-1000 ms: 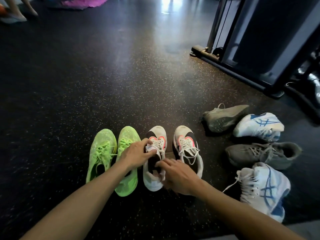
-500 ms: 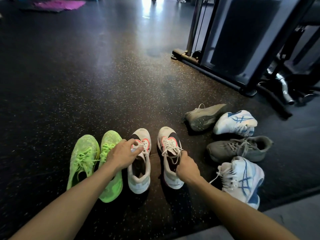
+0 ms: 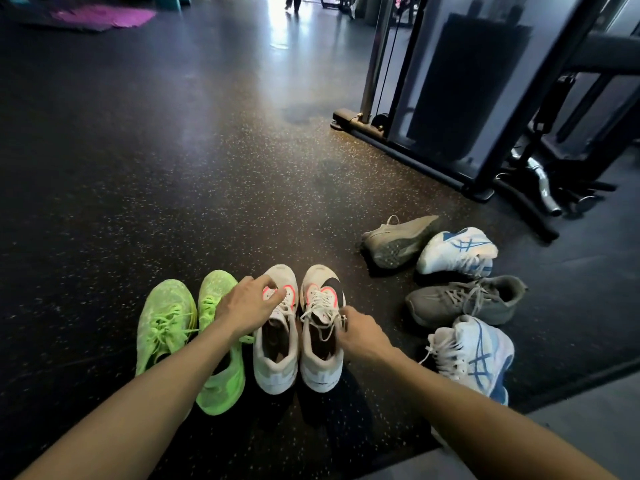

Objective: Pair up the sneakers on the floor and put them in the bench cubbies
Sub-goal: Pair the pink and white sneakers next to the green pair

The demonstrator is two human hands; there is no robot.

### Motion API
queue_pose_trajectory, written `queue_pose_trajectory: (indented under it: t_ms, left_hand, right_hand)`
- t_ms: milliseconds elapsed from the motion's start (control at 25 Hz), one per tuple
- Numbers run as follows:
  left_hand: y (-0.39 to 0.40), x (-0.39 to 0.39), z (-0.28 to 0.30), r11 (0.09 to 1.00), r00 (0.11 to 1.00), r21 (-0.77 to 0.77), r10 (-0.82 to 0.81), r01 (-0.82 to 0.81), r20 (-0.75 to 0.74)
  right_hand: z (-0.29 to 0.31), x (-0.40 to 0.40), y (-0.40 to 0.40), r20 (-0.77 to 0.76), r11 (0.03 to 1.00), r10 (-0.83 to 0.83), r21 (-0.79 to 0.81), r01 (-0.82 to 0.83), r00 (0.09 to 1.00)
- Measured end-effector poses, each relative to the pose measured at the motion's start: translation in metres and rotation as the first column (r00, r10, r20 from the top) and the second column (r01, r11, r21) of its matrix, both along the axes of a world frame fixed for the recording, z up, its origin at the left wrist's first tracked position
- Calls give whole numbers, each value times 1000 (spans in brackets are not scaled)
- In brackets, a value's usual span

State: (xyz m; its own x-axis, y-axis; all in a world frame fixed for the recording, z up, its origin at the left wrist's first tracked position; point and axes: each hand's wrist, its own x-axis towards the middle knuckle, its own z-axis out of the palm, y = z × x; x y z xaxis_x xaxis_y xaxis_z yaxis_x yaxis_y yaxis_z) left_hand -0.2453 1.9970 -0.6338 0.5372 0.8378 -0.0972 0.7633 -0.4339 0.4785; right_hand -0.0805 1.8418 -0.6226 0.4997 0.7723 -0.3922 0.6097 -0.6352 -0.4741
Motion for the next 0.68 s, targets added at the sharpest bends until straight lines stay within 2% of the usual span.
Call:
queue_pose_trajectory:
  t_ms: [120,360,520,680]
  left_hand:
    - [5,14,14,1000,999,5,-17,17,30]
    - [18,66,52,994,994,10,-105,104,30]
    - [18,125,68,993,993,13,-117,116,15]
    - [8,181,69,991,991,6,-131,131,-33]
  right_hand:
    - [37,26,2,101,999,16,48,-21,995]
    - [106,107,1,230,978,-107,200,61,967]
    - [115,177,-5,251,964,-144,253,79,957]
    - [98,249,-19,257,966,-148,244,84,955]
